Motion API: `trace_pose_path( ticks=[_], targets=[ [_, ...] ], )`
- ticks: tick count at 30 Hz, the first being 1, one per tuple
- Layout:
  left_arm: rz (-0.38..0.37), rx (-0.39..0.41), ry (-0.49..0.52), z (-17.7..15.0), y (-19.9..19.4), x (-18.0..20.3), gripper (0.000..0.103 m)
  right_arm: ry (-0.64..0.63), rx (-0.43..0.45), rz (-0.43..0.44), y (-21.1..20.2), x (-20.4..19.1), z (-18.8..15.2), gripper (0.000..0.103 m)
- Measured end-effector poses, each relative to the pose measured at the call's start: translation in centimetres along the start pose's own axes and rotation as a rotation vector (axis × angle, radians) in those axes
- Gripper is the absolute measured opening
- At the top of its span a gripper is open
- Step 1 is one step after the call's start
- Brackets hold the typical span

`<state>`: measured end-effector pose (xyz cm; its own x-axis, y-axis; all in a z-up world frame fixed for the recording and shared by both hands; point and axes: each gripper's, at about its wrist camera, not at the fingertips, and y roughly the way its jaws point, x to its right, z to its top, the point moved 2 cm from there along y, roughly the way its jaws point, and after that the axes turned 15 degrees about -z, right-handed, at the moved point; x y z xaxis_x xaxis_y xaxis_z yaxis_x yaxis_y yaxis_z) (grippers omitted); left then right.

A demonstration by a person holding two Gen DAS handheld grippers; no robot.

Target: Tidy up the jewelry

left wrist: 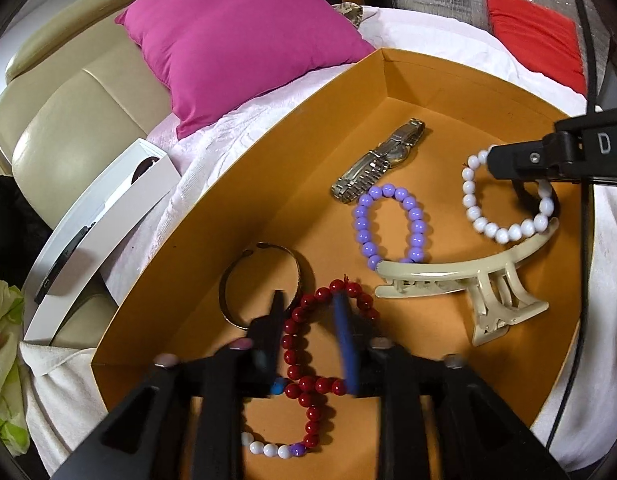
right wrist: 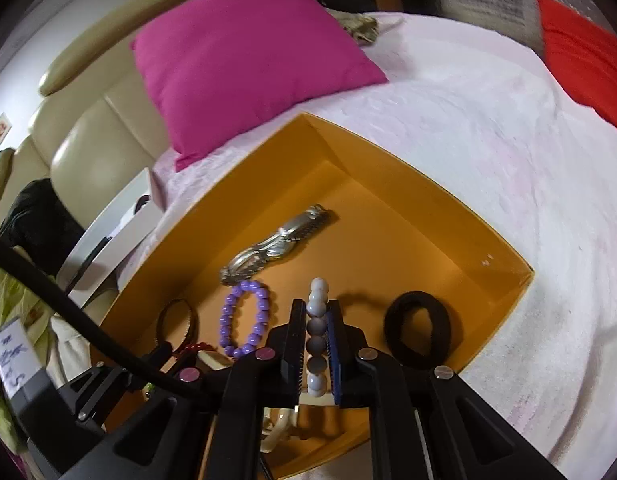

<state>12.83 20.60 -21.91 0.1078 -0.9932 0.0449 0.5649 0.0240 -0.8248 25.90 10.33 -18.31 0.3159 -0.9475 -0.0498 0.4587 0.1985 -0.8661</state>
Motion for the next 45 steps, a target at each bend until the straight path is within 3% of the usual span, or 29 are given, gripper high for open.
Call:
trace_pose_path(
  ticks=[1, 2, 4, 10, 15, 18, 22, 30, 37, 45],
  targets=[
    [0.01, 0.01, 0.001, 0.1, -0.3, 0.1, 0.051, 0.008, -0.015, -0.001, 0.1, 0.2, 0.0, 0.032],
    [0.02, 0.02, 0.002, 0.2, -0.5, 0.1, 0.058, 0.018, -0.025, 0.006, 0.1, 0.5, 0.1, 0.035],
    [0.036, 0.049, 0.014, 0.4, -1.6, 0.3, 0.061, 0.032, -0.008, 0.017, -0.5, 0.9, 0.3, 0.049],
    [0.059, 0.112, 0.006, 1.1, -5.5, 0.3, 0.071, 0.033, 0.096, 0.04, -5.0, 1.9, 0.1, 0.05],
    [0.074, 0.168, -0.005, 1.0, -9.8, 0.3, 0.072, -0.018, 0.173, 0.077, -10.5, 1.6, -1.5, 0.05],
    [0.113, 0.214, -0.003, 0.5, -13.1, 0.5, 0.082, -0.053, 0.217, 0.094, -13.7, 0.9, -3.1, 0.052],
    [0.175, 0.269, 0.019, -0.3, -16.9, 0.9, 0.083, -0.089, 0.283, 0.112, -18.2, 0.2, -5.6, 0.057],
    [0.193, 0.349, 0.006, -1.7, -23.3, 1.5, 0.084, -0.105, 0.372, 0.144, -24.8, -0.3, -10.1, 0.061],
    [0.194, 0.403, -0.036, -2.8, -27.3, 1.4, 0.088, -0.102, 0.401, 0.099, -27.5, -0.7, -13.7, 0.062],
    [0.225, 0.453, -0.055, -4.0, -29.9, 0.5, 0.091, -0.057, 0.401, 0.084, -28.6, -1.3, -15.2, 0.062]
  ],
)
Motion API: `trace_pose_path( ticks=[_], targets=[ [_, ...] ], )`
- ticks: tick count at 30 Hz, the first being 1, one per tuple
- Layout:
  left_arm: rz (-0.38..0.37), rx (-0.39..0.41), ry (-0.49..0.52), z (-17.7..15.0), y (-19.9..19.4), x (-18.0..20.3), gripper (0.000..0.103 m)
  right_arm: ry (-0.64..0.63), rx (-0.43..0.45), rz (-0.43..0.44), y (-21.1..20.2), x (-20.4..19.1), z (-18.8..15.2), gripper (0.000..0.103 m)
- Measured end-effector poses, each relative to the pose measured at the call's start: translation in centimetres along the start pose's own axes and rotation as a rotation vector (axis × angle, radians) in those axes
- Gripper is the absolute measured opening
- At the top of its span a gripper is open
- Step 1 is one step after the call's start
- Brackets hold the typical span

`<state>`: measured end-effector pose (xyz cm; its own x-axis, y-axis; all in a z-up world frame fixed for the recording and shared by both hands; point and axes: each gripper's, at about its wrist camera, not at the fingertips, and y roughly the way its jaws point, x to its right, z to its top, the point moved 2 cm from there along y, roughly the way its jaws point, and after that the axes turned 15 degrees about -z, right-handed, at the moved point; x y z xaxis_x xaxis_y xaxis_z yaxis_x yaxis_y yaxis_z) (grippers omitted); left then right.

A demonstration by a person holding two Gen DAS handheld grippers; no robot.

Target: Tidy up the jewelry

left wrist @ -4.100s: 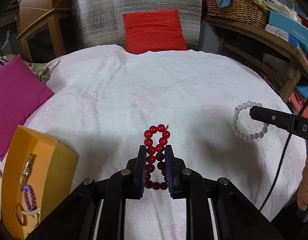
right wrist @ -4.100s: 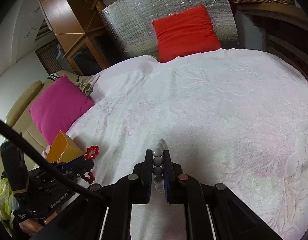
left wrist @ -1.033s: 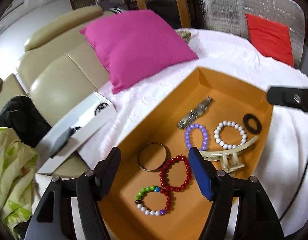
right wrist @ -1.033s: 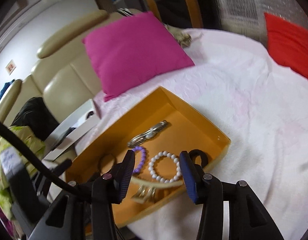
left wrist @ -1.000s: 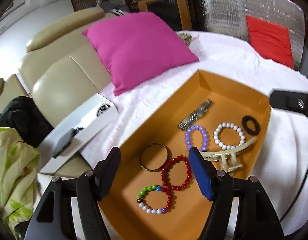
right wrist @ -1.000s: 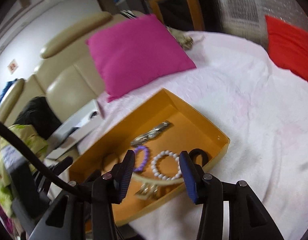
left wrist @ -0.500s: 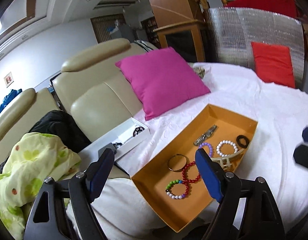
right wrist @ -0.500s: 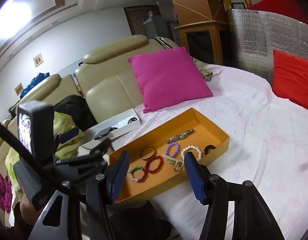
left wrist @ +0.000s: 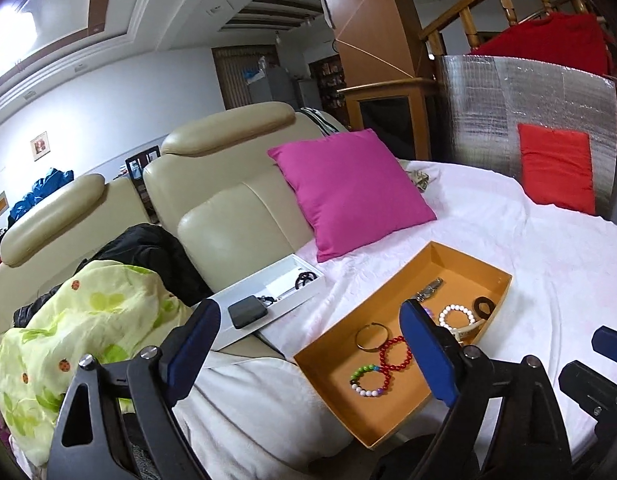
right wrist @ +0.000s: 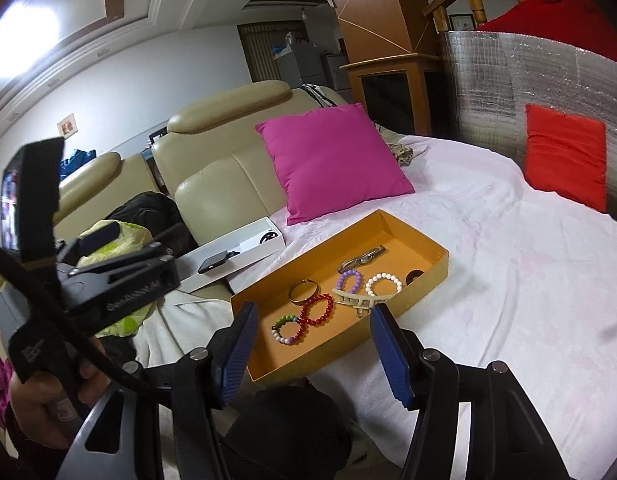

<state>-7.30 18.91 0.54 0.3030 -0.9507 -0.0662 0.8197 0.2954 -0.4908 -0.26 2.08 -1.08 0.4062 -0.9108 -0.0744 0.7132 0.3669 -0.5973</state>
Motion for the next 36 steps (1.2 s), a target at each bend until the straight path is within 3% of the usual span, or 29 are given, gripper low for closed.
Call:
trace_pose_path(
  ticks=[15, 36],
  targets=[
    [0.001, 0.019, -0.002, -0.3, -1.1, -1.1, 0.092, -0.016, 0.007, -0.011, -0.9, -2.5, 0.0, 0.063],
    [0.011, 0.019, -0.021, -0.3, -1.0, -2.3, 0.093, -0.017, 0.009, -0.026, -0.7, -3.0, 0.5, 0.064]
  ],
)
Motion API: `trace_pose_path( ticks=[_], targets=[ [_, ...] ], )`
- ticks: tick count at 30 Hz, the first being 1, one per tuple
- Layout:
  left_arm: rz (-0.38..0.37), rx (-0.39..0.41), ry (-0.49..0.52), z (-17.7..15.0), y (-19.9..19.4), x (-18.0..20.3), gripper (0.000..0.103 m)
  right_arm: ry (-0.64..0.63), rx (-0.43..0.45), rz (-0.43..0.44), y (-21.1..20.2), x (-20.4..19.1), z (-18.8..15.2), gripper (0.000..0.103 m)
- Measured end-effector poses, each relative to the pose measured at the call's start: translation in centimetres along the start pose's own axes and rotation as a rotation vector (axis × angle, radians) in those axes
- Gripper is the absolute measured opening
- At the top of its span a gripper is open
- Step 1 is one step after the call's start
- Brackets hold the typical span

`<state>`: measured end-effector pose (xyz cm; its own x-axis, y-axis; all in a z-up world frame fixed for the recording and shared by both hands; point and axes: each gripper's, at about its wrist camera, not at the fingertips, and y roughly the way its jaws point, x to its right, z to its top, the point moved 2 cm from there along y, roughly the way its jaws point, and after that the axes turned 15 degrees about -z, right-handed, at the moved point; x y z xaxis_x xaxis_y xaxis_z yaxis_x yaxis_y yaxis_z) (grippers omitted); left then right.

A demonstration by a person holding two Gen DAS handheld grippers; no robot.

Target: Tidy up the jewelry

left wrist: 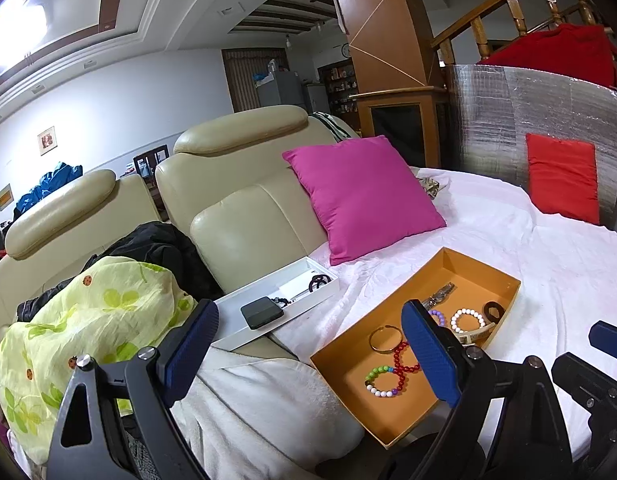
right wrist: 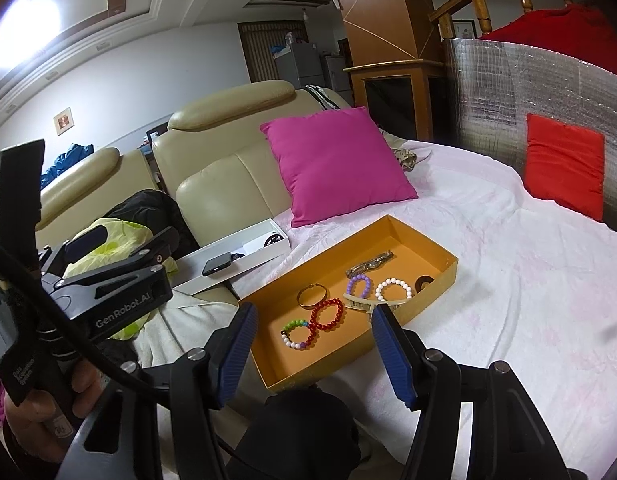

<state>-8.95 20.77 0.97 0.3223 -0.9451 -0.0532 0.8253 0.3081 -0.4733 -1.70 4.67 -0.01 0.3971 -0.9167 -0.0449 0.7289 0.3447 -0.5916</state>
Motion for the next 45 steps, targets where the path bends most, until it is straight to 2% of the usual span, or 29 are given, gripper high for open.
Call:
trace_pose_path(
  ticks=[19, 45],
  targets=[
    [0.003, -0.006, -0.013, -0.3, 0.6, -1.2, 0.093, -0.002, -0.016, -0.012, 1.0, -0.7, 0.4, 0.064],
    [0.033, -0.04, -0.049, -0.3, 4.1, -3.0, 0.093, -0.023, -0.071, -0.008, 5.7, -1.9, 1.7, 0.064]
  ],
)
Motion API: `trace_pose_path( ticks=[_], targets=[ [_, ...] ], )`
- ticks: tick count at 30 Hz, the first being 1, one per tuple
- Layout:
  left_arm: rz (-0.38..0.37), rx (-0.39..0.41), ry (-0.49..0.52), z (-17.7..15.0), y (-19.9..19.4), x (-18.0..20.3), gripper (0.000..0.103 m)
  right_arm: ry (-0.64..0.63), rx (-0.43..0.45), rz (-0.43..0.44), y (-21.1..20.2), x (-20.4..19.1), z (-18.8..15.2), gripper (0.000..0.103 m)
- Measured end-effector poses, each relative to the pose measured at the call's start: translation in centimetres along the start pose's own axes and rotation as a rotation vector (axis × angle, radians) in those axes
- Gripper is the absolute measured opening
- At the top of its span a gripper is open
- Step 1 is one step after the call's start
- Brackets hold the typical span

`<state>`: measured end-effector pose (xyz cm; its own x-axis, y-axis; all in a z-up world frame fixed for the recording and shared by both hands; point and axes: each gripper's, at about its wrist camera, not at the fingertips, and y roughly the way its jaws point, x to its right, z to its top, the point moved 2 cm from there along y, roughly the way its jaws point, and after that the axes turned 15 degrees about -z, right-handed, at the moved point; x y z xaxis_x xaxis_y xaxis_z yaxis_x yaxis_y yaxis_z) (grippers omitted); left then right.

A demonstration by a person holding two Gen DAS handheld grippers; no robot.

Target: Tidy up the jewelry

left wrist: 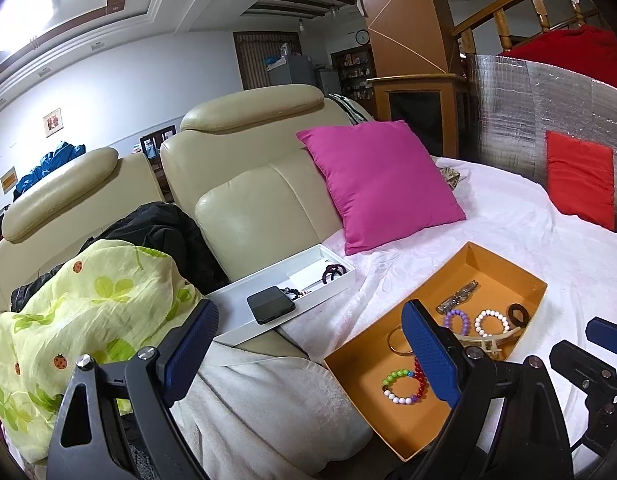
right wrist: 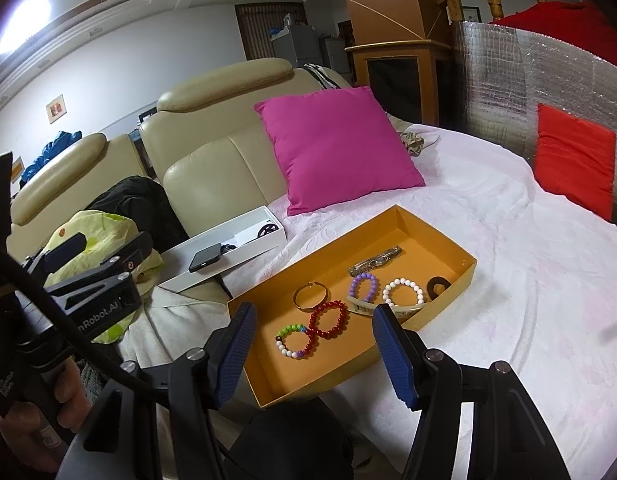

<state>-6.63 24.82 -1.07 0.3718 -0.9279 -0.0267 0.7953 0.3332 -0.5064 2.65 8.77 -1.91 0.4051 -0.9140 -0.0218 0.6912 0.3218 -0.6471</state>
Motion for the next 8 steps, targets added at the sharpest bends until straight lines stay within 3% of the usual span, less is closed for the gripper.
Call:
trace_pose_path(
  ticks=[4, 8],
  targets=[
    [0.005, 0.043, 0.024, 0.4, 0.1, 1.3, 0.093, 0.021, -0.008, 0.005, 0.7, 0.9, 0.2, 0.064],
    [-0.113, 0.025, 0.078, 1.5, 1.8, 6.2, 0.093, 0.1, 0.006, -0.036, 0.6, 5.2, 0.0, 0.064]
  ],
)
